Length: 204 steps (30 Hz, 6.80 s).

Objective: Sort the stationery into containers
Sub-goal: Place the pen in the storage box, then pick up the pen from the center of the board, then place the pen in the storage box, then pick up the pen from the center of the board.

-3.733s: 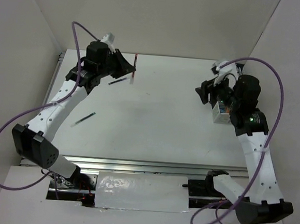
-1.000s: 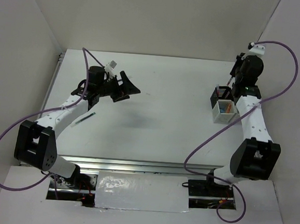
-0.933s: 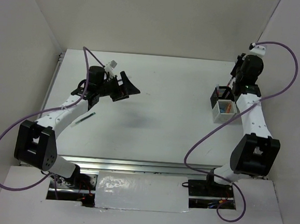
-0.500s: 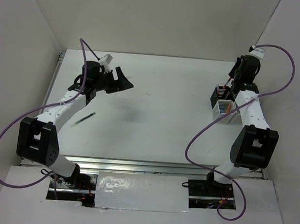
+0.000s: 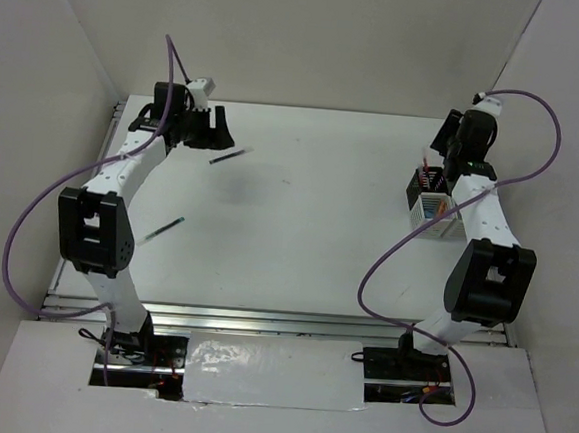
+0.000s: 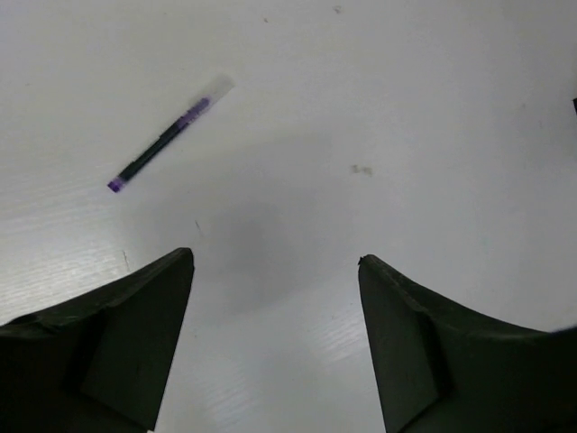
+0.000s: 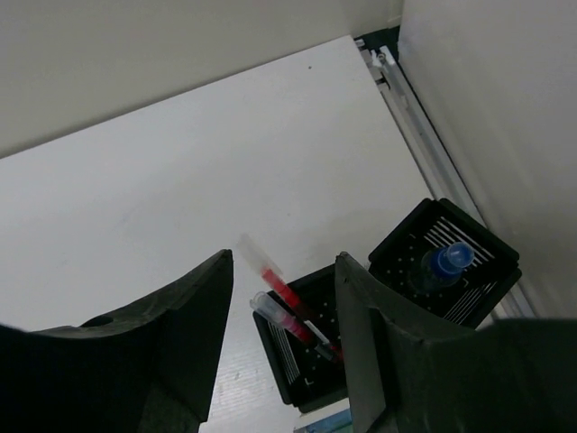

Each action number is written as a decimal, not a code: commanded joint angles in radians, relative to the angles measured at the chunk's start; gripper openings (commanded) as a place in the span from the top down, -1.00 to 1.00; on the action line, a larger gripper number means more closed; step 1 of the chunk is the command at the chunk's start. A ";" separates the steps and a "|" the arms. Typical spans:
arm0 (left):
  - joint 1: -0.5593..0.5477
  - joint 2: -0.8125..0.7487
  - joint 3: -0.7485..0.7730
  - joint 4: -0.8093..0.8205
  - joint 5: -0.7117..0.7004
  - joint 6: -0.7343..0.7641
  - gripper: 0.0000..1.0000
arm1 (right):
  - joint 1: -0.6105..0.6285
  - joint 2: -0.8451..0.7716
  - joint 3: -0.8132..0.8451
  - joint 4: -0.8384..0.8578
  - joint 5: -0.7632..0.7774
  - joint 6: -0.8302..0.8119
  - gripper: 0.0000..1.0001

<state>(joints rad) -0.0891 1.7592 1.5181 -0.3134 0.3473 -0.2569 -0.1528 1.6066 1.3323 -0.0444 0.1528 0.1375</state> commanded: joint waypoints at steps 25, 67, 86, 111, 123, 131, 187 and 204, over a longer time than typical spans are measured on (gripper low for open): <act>0.035 0.692 0.613 -0.259 0.010 0.484 -0.20 | 0.119 -0.405 -0.114 -0.236 -0.387 -0.053 -0.15; -0.288 -0.154 -0.315 0.477 0.688 -0.251 1.00 | 0.289 -0.363 -0.099 -0.186 -0.871 0.301 -0.60; -0.370 -0.230 -0.329 0.441 0.634 -0.194 1.00 | 0.418 -0.286 -0.090 -0.221 -0.881 0.257 -0.54; -0.256 -0.322 -0.345 0.285 0.291 -0.058 -0.99 | 0.205 -0.287 0.022 -0.382 -0.755 0.037 1.00; -0.173 -0.291 -0.286 0.043 0.082 0.111 -0.99 | 0.036 -0.139 0.156 -0.282 -0.073 -0.222 1.00; -0.086 -0.357 -0.407 0.161 0.068 0.045 -0.99 | -0.010 -0.016 0.217 -0.275 0.014 -0.222 1.00; 0.198 -0.004 -0.418 -0.207 -0.146 0.716 0.05 | 0.084 -0.208 0.074 -0.411 -0.335 -0.174 0.01; -0.033 -0.065 -0.435 -0.248 -0.176 0.984 1.00 | 0.122 -0.297 0.082 -0.503 -0.625 -0.228 0.03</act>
<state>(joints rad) -0.0174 1.7557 1.0882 -0.5190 0.1352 0.6033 -0.0509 1.3491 1.3937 -0.5068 -0.3698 -0.0551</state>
